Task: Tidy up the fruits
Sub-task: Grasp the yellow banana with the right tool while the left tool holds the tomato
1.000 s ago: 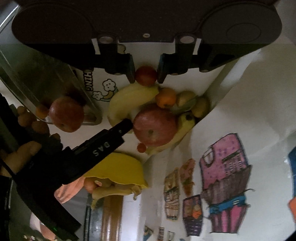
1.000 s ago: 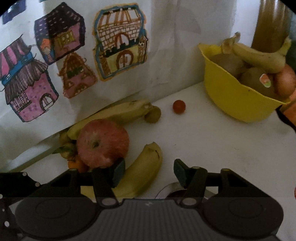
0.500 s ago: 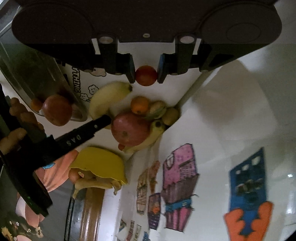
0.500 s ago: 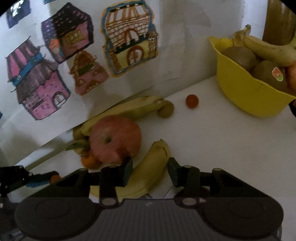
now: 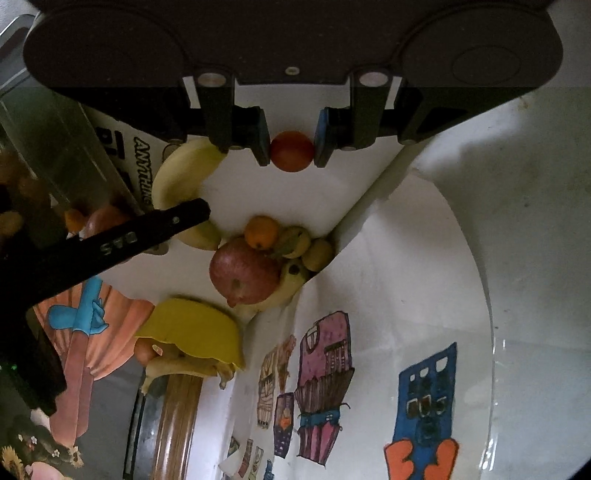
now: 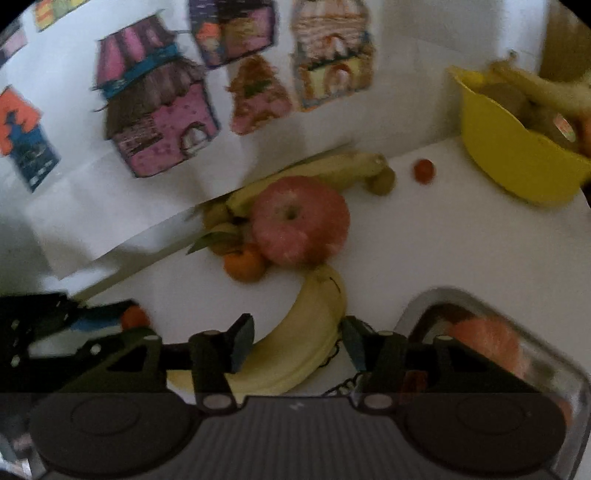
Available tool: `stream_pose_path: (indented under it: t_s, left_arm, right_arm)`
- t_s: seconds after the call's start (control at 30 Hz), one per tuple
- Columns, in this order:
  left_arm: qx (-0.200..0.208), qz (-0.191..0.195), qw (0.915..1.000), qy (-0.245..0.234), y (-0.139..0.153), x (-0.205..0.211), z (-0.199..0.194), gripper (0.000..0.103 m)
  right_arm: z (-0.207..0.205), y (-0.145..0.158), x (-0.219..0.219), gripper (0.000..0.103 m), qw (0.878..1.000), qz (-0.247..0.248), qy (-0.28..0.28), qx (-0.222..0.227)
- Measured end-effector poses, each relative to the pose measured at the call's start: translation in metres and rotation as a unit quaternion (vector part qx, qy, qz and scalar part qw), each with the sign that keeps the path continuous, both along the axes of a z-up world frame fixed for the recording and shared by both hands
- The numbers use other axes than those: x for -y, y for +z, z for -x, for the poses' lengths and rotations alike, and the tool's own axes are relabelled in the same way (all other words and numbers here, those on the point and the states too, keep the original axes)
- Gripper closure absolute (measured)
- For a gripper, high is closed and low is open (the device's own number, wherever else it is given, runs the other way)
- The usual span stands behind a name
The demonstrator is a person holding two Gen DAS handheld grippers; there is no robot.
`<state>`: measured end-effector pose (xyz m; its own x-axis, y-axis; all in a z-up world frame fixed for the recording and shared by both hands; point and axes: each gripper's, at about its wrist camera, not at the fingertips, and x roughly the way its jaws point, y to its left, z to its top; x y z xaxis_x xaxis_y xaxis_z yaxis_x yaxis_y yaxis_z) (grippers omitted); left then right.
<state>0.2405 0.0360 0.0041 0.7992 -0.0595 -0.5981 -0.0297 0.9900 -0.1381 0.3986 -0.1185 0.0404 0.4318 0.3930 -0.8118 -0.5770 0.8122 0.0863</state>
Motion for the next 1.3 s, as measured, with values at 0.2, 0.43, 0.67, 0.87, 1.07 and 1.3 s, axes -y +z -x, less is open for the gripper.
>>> stream_pose_path:
  t_s: [0.2,0.43,0.67,0.87,1.07,1.3]
  left_arm:
    - [0.002,0.005,1.0000,-0.001,-0.001,-0.001,0.003,0.076]
    - [0.002,0.009,1.0000,0.002,-0.001,-0.004,0.010,0.076]
    - [0.000,0.004,1.0000,0.004,0.001,-0.007,0.030,0.076]
    - [0.007,0.001,1.0000,0.004,-0.001,-0.009,0.046,0.076]
    - [0.010,-0.005,0.9999,0.003,-0.002,-0.008,0.049,0.076]
    - [0.010,-0.015,0.9998,0.005,-0.001,-0.006,0.051,0.076]
  right_arm:
    - [0.010,-0.011,0.002,0.039,0.995,-0.031,-0.099,-0.008]
    - [0.029,-0.014,0.005,0.033,0.991,-0.046,-0.129,0.008]
    - [0.044,-0.012,0.001,0.051,0.991,-0.047,-0.125,0.012]
    - [0.074,-0.008,0.008,0.059,0.996,-0.057,-0.074,-0.004]
    - [0.095,-0.009,0.001,0.051,0.993,-0.050,-0.106,0.023]
    - [0.108,-0.013,0.001,0.056,0.988,-0.071,-0.131,0.046]
